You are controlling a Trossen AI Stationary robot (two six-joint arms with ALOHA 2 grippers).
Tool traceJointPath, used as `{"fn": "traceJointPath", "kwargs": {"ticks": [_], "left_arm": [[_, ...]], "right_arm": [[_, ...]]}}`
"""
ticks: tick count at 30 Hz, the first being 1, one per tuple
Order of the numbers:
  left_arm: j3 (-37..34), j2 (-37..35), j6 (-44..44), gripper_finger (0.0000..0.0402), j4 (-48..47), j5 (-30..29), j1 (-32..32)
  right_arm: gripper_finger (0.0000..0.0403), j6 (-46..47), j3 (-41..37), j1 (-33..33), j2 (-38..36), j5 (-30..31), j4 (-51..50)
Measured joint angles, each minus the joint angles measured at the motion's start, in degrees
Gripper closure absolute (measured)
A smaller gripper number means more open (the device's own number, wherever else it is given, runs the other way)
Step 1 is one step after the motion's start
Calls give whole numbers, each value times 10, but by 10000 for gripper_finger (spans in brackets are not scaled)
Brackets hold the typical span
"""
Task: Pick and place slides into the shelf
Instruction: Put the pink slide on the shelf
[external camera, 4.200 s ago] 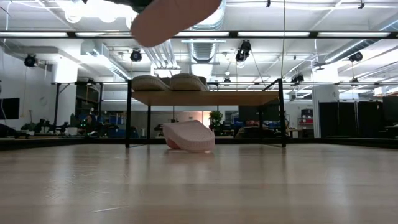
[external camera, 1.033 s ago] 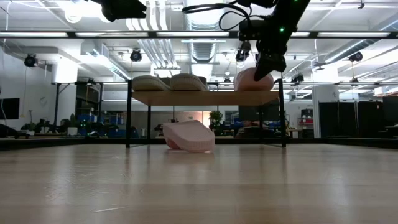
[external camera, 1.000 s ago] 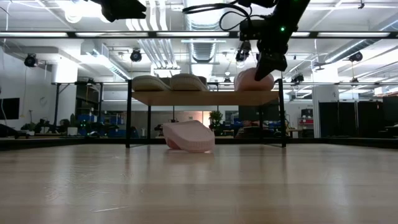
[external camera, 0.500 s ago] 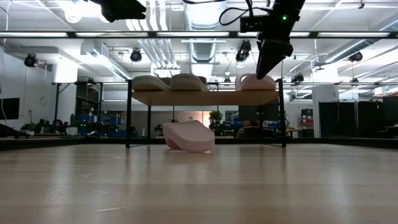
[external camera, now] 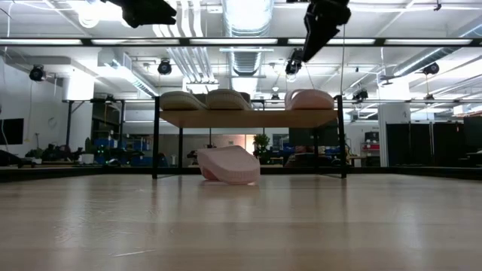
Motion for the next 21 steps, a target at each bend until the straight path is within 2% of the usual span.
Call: {"fn": "traceJointPath", "kwargs": {"ticks": [14,21], "left_arm": [[-21,2,-30,202,-3,24,-3],[-39,9,-45,202,-2,51,-34]], "right_arm": [[204,-9,52,0,0,2,-4],[204,-21,62,0,0,2,-5]]}}
